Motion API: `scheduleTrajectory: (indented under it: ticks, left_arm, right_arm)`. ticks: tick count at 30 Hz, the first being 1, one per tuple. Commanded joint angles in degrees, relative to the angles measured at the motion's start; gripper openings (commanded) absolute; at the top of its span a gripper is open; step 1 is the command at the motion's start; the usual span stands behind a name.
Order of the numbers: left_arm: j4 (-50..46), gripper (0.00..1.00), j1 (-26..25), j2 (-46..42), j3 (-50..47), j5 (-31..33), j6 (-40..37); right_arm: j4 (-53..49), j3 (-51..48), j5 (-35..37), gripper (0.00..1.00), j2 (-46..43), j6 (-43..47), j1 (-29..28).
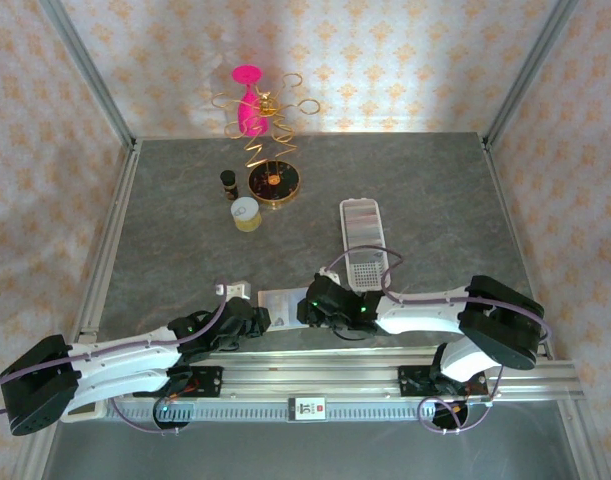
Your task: Put the credit cards into the card holder
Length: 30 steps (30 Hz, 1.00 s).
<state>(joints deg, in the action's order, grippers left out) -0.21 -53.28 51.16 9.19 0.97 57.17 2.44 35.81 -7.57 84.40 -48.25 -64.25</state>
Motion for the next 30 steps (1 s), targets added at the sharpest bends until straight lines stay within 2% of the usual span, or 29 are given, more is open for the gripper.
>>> scheduleTrajectory:
  ticks: [1,8,15,23,30]
  left_arm:
    - [-2.03,0.31,-0.50,0.51,0.15,2.19,-0.03]
    - [-1.47,0.30,-0.46,0.87,-0.16,2.02,-0.01]
    - [-0.87,0.30,-0.45,1.49,-0.54,1.82,-0.01]
    - [-0.78,0.29,-0.50,1.58,-0.49,1.93,-0.12]
    - [-0.95,0.29,-0.44,1.64,-0.73,1.86,-0.14]
  right_arm:
    - [1.24,0.49,0.11,0.37,1.63,-0.79,-0.40]
    - [0.28,-0.16,0.33,0.38,2.35,-1.15,-0.44]
    - [3.50,-0.19,-2.07,0.38,3.35,-1.63,-0.52]
    - [0.63,1.77,-1.24,0.39,4.41,-1.34,-0.69]
    - [5.77,1.08,-3.02,0.40,2.94,-3.34,-0.88]
